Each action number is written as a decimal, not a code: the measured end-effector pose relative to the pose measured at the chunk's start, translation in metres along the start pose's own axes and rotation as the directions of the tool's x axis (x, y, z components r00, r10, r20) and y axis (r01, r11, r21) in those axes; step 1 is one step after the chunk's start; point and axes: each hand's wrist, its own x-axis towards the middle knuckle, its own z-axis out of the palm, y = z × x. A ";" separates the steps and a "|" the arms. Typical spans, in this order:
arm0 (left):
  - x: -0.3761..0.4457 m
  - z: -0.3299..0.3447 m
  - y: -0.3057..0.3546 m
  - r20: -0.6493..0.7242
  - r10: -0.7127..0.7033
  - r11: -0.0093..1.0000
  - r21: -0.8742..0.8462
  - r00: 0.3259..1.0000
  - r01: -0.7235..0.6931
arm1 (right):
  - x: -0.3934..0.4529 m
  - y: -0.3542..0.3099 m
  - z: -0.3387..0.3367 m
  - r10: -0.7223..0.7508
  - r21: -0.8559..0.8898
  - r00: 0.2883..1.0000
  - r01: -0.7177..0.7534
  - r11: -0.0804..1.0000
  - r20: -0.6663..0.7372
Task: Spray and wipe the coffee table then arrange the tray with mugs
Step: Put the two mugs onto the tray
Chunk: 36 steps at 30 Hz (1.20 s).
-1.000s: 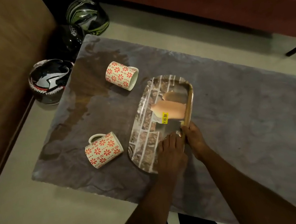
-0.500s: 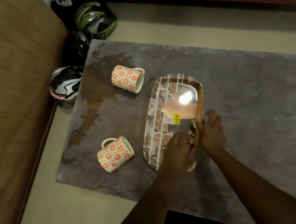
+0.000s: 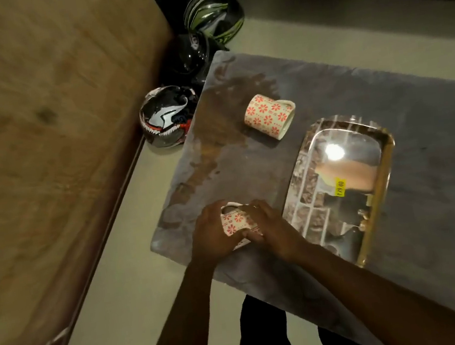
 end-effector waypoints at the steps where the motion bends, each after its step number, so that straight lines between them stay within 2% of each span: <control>1: -0.003 0.002 -0.014 0.010 -0.085 0.991 -0.103 0.996 0.085 | 0.004 0.001 0.010 0.026 0.012 1.000 -0.026 1.000 -0.006; 2: -0.007 0.005 -0.022 0.037 -0.178 0.955 -0.236 0.983 0.181 | 0.006 0.001 0.017 0.053 0.041 0.998 -0.052 0.998 -0.023; 4: -0.010 0.016 -0.033 0.100 -0.347 0.815 -0.461 0.933 0.352 | 0.009 -0.002 0.025 0.110 0.131 0.993 -0.102 0.986 -0.048; 6: -0.011 0.027 -0.039 0.155 -0.418 0.703 -0.570 0.895 0.426 | 0.014 -0.007 0.030 0.120 0.191 0.988 -0.099 0.977 -0.098; 8: -0.011 0.033 -0.038 0.166 -0.442 0.644 -0.625 0.881 0.441 | 0.017 -0.011 0.034 0.128 0.223 0.981 -0.093 0.970 -0.149; 12: -0.007 0.034 -0.027 0.126 -0.422 0.611 -0.692 0.898 0.384 | 0.020 -0.011 0.039 0.143 0.269 0.957 -0.073 0.960 -0.251; 19: 0.009 0.024 -0.011 0.025 -0.367 0.730 -0.612 0.930 0.304 | 0.034 -0.012 0.038 0.220 0.417 0.923 -0.074 0.906 -0.315; 22: 0.019 0.005 -0.004 -0.087 -0.235 0.841 -0.517 0.968 0.158 | 0.037 -0.017 0.028 0.219 0.489 0.922 -0.037 0.871 -0.321; 25: 0.029 -0.008 0.007 -0.221 0.030 0.943 -0.318 0.975 -0.101 | 0.028 -0.018 0.013 0.267 0.626 0.913 -0.016 0.780 -0.308; 27: 0.030 -0.007 0.023 -0.260 0.205 0.938 -0.225 0.944 -0.265 | 0.013 -0.016 0.002 0.306 0.696 0.889 0.019 0.718 -0.340; 29: 0.026 0.006 0.043 -0.258 0.315 0.923 -0.143 0.913 -0.359 | -0.004 -0.010 -0.011 0.356 0.740 0.858 0.040 0.671 -0.370; 36: 0.008 0.072 0.110 -0.113 0.481 0.863 -0.110 0.869 -0.492 | -0.062 0.036 -0.058 0.455 0.685 0.768 -0.030 0.728 -0.450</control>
